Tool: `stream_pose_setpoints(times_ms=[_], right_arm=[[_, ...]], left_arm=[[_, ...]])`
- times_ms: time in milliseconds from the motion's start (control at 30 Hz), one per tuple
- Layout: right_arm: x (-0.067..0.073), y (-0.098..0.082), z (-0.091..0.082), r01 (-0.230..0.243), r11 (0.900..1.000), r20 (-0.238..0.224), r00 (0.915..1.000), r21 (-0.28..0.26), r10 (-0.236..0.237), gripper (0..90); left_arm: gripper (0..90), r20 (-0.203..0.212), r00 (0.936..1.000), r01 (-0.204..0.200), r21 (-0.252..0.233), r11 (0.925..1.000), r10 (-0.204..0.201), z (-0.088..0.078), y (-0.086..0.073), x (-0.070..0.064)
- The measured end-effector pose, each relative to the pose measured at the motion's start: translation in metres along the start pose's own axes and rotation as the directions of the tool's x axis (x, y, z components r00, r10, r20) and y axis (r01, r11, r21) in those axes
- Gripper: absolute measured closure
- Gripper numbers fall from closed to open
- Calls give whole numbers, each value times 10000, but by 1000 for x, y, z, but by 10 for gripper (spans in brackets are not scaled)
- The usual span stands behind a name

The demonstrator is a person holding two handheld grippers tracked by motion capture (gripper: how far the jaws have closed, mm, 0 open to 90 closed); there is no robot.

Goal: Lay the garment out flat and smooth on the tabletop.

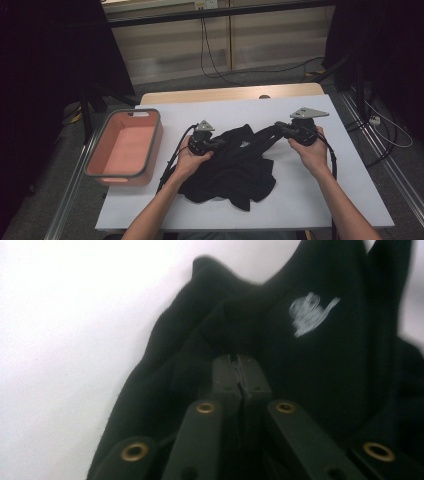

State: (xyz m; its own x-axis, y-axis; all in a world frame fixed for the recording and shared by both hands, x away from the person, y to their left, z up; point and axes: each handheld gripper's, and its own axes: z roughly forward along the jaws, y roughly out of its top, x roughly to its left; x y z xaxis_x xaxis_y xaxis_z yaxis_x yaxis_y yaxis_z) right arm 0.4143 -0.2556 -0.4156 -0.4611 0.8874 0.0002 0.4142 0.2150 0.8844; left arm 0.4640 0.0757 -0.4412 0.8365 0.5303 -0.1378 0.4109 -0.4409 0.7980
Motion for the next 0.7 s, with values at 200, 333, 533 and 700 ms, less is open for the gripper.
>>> stream_pose_setpoints(times_ms=[200, 333, 533, 700], right_arm=[[1, 11, -6, 21, 9994, 12, 10000, -335, -20, 872], [2, 20, -9, 79, 9982, 5, 10000, -596, -79, 873], [-2, 45, -26, 180, 9915, 289, 9995, -1287, -144, 874], [-9, 69, -44, 288, 9829, 624, 9979, -1821, -177, 874]], left_arm=[[898, -459, 9986, 212, -987, 9949, -259, -33, 19, 6], [899, -859, 9960, 132, -1461, 9892, -260, -53, 35, 11], [900, -1246, 9918, -12, -2191, 9757, -268, -73, 56, 13], [900, -1415, 9897, -141, -2597, 9656, -236, -81, 78, 10]])
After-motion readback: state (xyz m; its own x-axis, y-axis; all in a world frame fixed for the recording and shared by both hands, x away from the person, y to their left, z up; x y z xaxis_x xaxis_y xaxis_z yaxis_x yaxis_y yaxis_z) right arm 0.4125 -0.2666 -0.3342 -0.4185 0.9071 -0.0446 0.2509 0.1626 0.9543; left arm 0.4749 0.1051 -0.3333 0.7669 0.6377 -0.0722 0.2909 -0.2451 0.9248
